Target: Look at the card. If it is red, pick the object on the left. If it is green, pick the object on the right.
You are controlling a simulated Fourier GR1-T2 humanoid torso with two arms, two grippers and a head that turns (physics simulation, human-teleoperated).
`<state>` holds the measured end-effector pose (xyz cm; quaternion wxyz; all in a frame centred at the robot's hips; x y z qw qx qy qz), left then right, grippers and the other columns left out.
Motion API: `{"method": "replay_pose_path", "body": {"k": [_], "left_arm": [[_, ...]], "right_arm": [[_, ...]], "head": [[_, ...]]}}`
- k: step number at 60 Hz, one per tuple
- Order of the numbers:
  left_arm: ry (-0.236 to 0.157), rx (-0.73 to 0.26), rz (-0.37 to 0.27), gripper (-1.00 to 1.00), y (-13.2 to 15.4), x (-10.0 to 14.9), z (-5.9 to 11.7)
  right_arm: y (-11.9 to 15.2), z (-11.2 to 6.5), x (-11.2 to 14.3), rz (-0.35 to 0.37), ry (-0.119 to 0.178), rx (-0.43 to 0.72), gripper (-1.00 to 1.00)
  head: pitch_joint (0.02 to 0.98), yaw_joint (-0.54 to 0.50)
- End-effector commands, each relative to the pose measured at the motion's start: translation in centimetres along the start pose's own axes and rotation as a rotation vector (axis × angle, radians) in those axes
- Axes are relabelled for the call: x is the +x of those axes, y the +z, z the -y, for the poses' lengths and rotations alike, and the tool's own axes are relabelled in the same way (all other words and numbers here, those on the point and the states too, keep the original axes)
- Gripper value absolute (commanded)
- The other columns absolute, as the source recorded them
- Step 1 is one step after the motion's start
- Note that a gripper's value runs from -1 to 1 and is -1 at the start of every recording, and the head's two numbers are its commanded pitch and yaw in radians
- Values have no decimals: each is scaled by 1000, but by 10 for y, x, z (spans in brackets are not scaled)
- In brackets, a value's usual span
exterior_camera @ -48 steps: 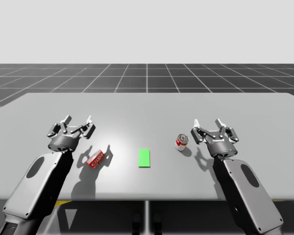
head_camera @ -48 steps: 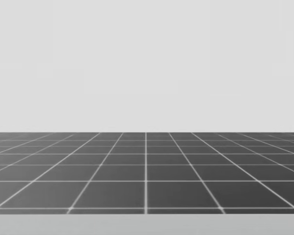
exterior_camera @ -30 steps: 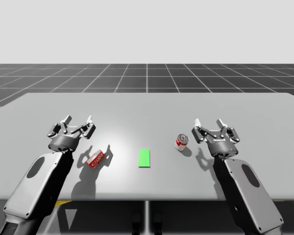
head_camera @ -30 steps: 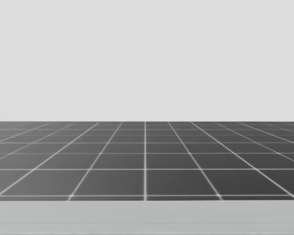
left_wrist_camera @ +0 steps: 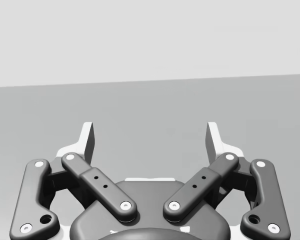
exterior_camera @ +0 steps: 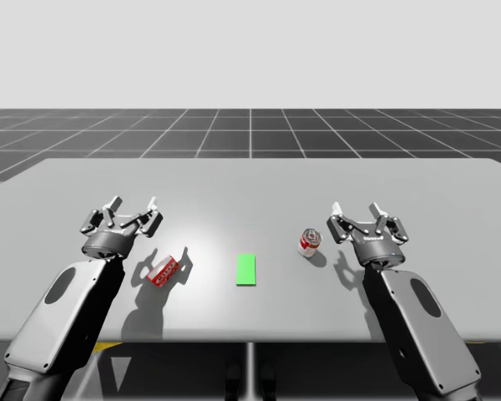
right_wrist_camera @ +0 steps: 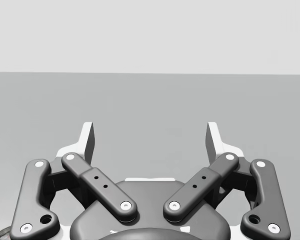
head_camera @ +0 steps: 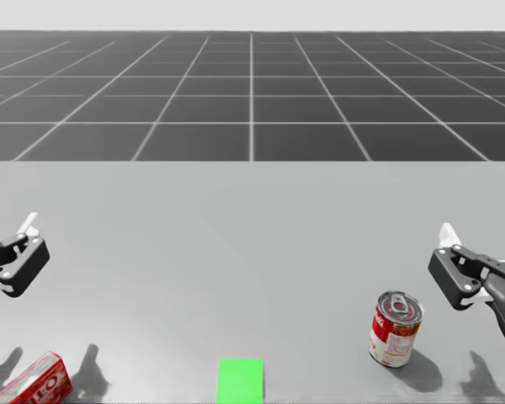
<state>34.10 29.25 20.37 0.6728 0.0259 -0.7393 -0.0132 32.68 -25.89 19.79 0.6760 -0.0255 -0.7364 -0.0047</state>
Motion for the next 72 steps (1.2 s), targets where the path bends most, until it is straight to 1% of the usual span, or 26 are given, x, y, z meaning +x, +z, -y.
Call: {"method": "replay_pose_path", "body": {"k": [1,17,18,28,59,67,72], "left_arm": [[-3,-5,4,-1000,-1,0,0],[-5,-9,11,-1000,0,2,1],[-5,-9,11,-1000,0,2,1],[-7,-12,12,-1000,-1,3,3],[-7,-14,17,-1000,1,4,3],[-7,-15,20,-1000,2,5,3],[-7,-15,21,-1000,2,5,3]], "right_arm": [[0,0,0,1,4,-1,-1000],[0,-1,1,4,8,0,-1000],[0,-1,1,4,8,0,-1000],[0,-1,1,1,5,1,-1000],[0,-2,1,-4,7,8,-1000],[0,-2,1,-5,8,10,-1000],[0,-2,1,-5,8,12,-1000]], "head": [[641,3],[833,-2],[859,-2],[913,7],[913,9],[902,-42],[874,-86]]}}
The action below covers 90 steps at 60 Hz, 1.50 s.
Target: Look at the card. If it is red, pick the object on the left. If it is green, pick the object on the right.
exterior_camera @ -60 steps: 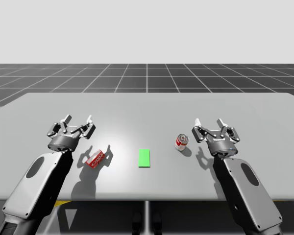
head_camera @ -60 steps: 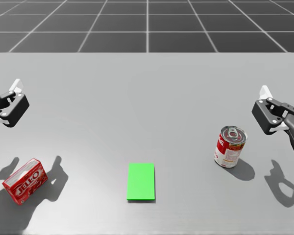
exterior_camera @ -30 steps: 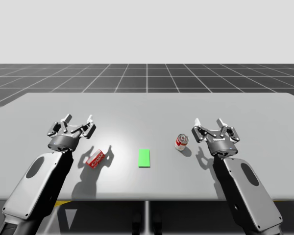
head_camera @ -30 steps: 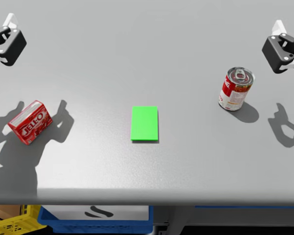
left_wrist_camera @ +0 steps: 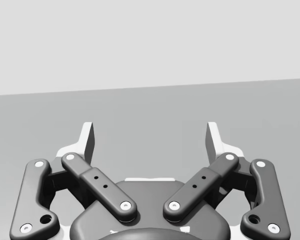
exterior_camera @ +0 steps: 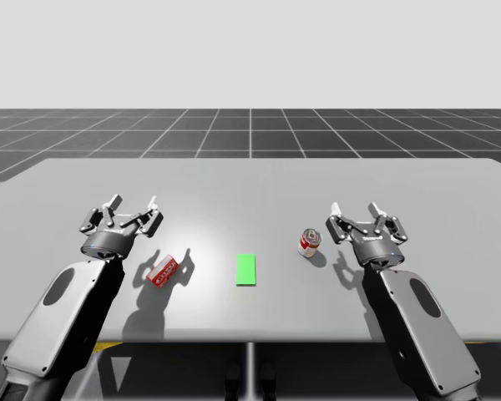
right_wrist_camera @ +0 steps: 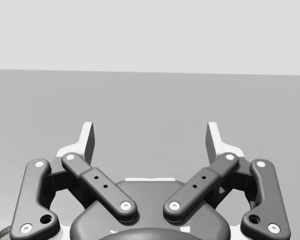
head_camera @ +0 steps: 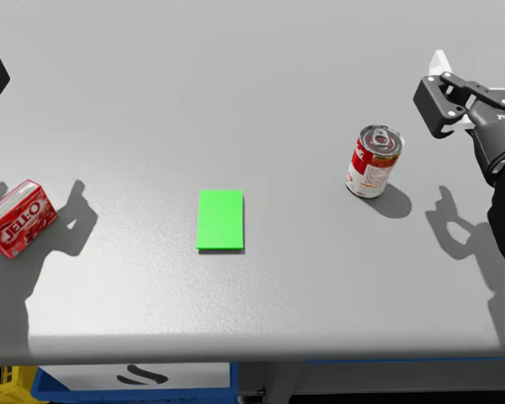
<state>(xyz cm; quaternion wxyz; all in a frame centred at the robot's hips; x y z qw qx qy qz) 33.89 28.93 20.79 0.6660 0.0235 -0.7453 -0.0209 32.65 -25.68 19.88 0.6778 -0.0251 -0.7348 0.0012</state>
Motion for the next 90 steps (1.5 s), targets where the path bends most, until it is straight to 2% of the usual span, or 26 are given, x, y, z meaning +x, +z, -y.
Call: {"method": "replay_pose_path", "body": {"k": [1,7,23,46,50,53,55,59,63,67,70,73,79,86,90], "left_arm": [[0,-1,3,-1000,0,0,0],[-1,-3,5,-1000,1,0,2],[1,-5,9,-1000,1,-1,4],[2,-6,12,-1000,1,-1,4],[2,-6,10,-1000,1,-1,4],[4,-5,9,-1000,1,-2,4],[5,-5,8,-1000,1,-2,4],[3,-6,3,-1000,1,-3,5],[2,-7,0,-1000,1,-4,6],[0,-10,-3,-1000,1,-5,7],[-1,-11,-4,-1000,1,-6,8],[-2,-12,-7,-1000,0,-7,8],[-5,-14,-12,-1000,-1,-9,8],[-7,-14,-14,-1000,-2,-10,9],[-8,-14,-14,-1000,-2,-10,9]], "right_arm": [[0,0,0,-1,1,3,-1000],[0,0,0,-1,0,4,-1000],[0,-2,-1,-4,3,12,-1000],[2,-6,-1,-17,4,44,-1000],[6,-8,2,-27,-13,69,-1000],[13,-10,7,-34,-52,97,-1000],[16,-11,8,-33,-48,106,-1000],[26,-12,11,-37,-60,138,-1000],[36,-11,13,-32,-51,152,-1000],[49,-11,14,-45,-73,169,-1000],[57,-10,11,-55,-66,191,-1000],[65,-11,7,-76,-74,209,-1000],[83,-15,-9,-115,-58,254,-1000],[99,-21,-26,-147,-73,295,-1000],[104,-26,-34,-153,-69,315,-1000]], "head": [[874,-86],[840,-147],[823,-258],[796,-268],[795,-271],[794,-270],[794,-269],[794,-265],[796,-265],[795,-267],[797,-268],[797,-270],[797,-273],[797,-275],[797,-276]]}}
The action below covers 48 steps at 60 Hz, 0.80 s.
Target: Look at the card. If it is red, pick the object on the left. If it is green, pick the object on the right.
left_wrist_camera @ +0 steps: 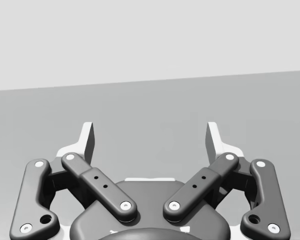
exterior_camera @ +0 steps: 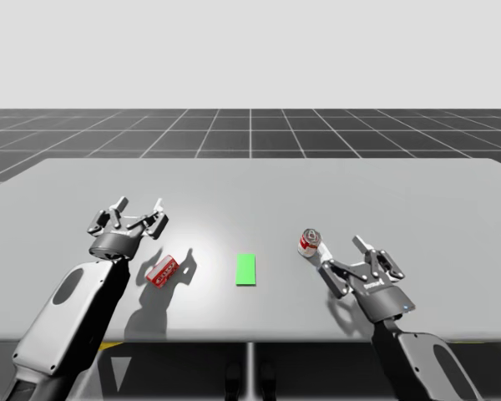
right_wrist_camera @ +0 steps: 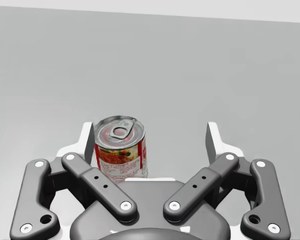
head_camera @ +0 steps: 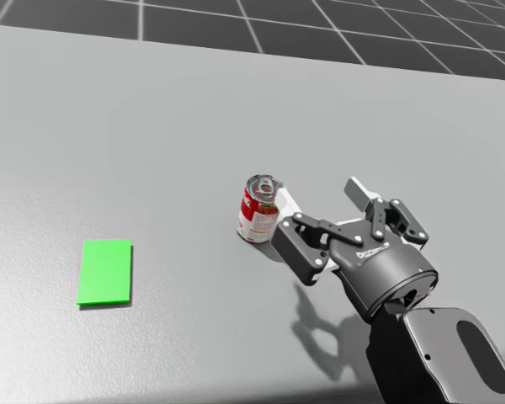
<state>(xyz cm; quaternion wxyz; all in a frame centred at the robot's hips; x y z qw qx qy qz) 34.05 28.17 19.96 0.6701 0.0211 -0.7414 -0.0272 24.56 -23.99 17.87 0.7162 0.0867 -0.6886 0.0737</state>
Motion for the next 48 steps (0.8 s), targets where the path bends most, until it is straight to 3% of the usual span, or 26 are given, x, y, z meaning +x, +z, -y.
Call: {"method": "replay_pose_path", "body": {"k": [1,13,29,48], "left_arm": [[-3,-1,-3,-1000,-1,-2,1],[-3,0,-1,-1000,-2,-2,1],[-3,1,2,-1000,-2,-2,0],[-1,2,5,-1000,-1,-1,0]], "right_arm": [[15,-15,-26,-39,-8,56,-1000],[4,-26,-44,-74,-9,91,-1000],[-22,-30,-57,-158,-5,37,-1000],[-57,-31,-55,-151,40,7,-1000]], "head": [[797,-276],[797,-274],[801,-267],[802,-262]]}}
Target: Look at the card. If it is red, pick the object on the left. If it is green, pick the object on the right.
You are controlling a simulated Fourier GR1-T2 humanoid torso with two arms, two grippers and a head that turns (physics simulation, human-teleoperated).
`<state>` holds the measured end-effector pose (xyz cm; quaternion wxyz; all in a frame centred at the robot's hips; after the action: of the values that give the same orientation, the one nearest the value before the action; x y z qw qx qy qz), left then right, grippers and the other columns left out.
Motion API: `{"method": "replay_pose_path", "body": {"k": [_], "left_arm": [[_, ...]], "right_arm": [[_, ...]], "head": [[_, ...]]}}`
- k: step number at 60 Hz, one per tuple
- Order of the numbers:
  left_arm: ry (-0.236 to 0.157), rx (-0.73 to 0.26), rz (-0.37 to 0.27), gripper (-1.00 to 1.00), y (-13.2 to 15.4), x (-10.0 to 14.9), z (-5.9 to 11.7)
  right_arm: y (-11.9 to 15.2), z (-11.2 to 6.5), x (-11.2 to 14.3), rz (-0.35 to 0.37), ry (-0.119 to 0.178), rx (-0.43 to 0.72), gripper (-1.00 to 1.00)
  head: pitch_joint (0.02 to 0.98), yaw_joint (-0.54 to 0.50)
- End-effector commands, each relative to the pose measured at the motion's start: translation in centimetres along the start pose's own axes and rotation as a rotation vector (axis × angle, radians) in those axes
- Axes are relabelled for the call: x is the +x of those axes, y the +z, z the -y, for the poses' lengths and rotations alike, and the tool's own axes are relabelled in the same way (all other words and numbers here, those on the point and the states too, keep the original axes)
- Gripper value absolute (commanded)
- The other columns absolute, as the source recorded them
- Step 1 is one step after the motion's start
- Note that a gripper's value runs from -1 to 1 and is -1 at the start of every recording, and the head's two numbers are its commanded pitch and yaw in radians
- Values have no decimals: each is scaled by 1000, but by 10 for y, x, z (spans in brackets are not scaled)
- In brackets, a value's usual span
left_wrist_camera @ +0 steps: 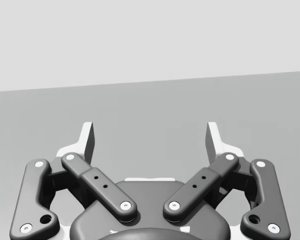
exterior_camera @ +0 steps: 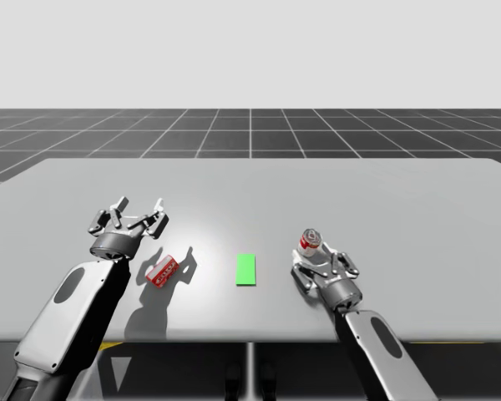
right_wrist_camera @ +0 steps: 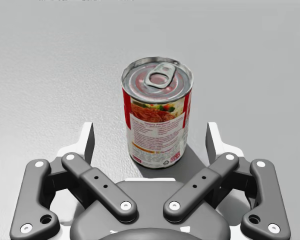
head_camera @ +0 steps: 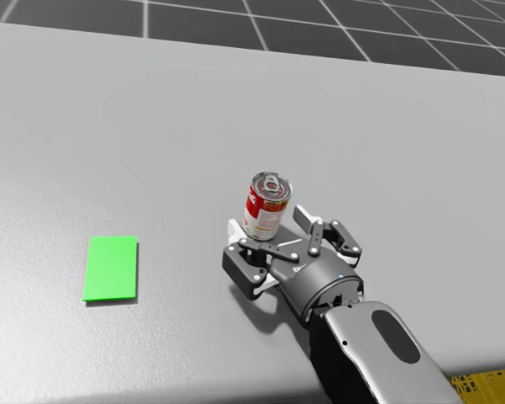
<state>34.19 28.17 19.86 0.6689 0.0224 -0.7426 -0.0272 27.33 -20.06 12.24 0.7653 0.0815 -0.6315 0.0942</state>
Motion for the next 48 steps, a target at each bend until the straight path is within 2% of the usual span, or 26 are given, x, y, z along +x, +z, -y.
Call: {"method": "replay_pose_path", "body": {"k": [1,15,19,21,24,35,48], "left_arm": [[1,1,2,-1000,0,0,0],[1,-1,2,-1000,0,1,0],[0,-1,2,-1000,0,1,0],[0,-1,2,-1000,0,1,0],[0,-1,2,-1000,0,1,0],[-5,-4,-2,-1000,0,0,1],[-8,-4,-6,-1000,-1,-2,1]], "right_arm": [[-20,0,4,2,20,-15,-1000],[-36,-3,9,-17,12,-7,-1000],[-37,-3,8,-23,28,-12,-1000],[-36,-4,6,-17,29,-46,-76],[-35,-4,4,-33,10,-45,973],[-34,-1,1,-45,-11,-56,1000],[-34,0,0,-36,-10,-54,1000]], "head": [[802,-262],[799,-260],[797,-259],[796,-258],[795,-258],[777,-265],[593,-287]]}}
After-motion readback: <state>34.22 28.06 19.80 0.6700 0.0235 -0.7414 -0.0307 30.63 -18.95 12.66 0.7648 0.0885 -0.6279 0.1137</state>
